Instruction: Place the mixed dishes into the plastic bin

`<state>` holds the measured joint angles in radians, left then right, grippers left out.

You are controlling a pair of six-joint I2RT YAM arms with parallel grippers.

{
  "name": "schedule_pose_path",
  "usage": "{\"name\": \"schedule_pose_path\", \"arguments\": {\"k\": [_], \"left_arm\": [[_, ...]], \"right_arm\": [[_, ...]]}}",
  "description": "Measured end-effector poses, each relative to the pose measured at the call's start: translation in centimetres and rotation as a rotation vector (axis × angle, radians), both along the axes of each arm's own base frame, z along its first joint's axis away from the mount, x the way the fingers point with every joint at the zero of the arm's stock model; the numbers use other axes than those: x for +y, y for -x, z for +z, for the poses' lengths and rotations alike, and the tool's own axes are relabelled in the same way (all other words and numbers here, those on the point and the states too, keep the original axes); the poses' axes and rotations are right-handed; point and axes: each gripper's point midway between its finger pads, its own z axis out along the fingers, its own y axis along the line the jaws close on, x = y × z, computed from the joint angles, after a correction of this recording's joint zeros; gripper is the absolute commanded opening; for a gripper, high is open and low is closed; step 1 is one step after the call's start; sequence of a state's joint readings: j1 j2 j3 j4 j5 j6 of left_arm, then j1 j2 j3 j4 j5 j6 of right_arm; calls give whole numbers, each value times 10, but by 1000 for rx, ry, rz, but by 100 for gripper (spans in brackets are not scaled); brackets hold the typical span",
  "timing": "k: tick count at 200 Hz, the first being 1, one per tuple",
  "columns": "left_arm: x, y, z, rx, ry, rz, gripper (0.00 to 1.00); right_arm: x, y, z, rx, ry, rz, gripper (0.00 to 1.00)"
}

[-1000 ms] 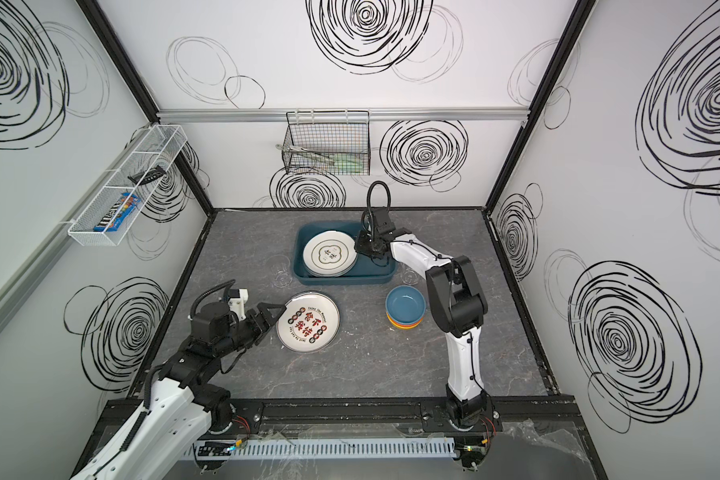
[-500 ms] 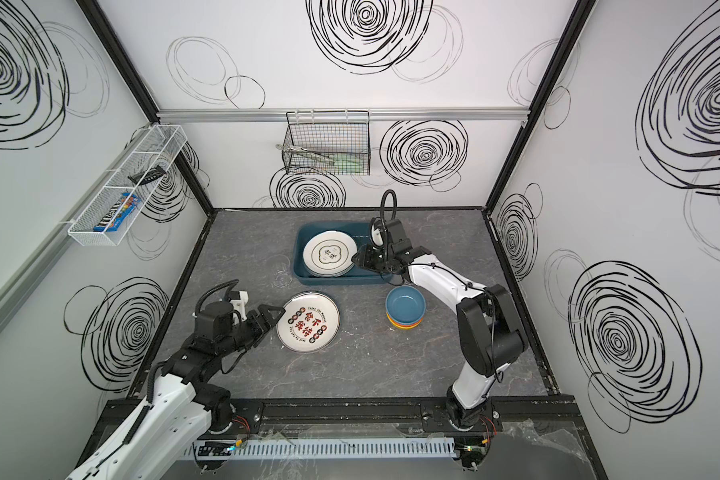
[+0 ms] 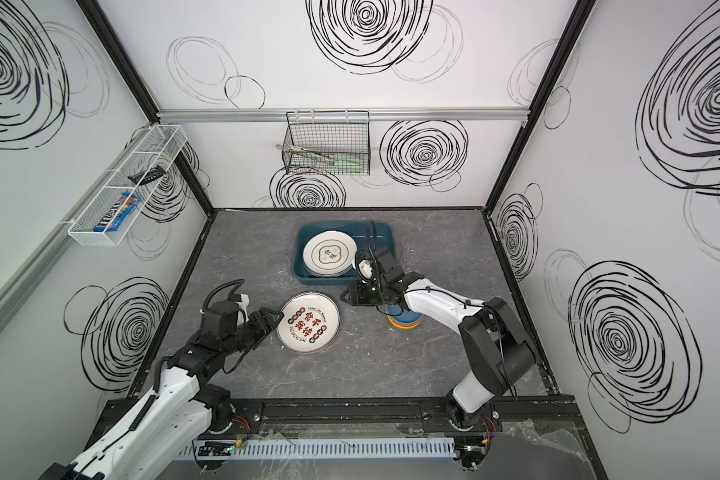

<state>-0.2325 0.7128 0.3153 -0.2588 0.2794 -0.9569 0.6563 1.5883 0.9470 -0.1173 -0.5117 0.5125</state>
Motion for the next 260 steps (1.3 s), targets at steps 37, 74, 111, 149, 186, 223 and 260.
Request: {"name": "schedule_pose_path", "arguments": {"k": [37, 74, 111, 149, 186, 223, 260], "left_arm": [[5, 5, -23, 61, -34, 13, 67], [6, 10, -43, 70, -29, 19, 61], [4, 12, -54, 55, 20, 33, 57], [2, 9, -56, 39, 43, 36, 50], [0, 7, -59, 39, 52, 29, 40], [-1, 6, -64, 49, 51, 23, 29], [-3, 4, -69, 57, 47, 9, 18]], "right_arm": [[11, 9, -19, 24, 13, 36, 34], [15, 12, -38, 54, 37, 47, 33], [16, 12, -42, 56, 40, 47, 32], [17, 10, -41, 49, 31, 45, 31], [18, 9, -42, 53, 30, 40, 31], [18, 9, -43, 54, 31, 35, 31], [17, 10, -45, 59, 34, 32, 30]]}}
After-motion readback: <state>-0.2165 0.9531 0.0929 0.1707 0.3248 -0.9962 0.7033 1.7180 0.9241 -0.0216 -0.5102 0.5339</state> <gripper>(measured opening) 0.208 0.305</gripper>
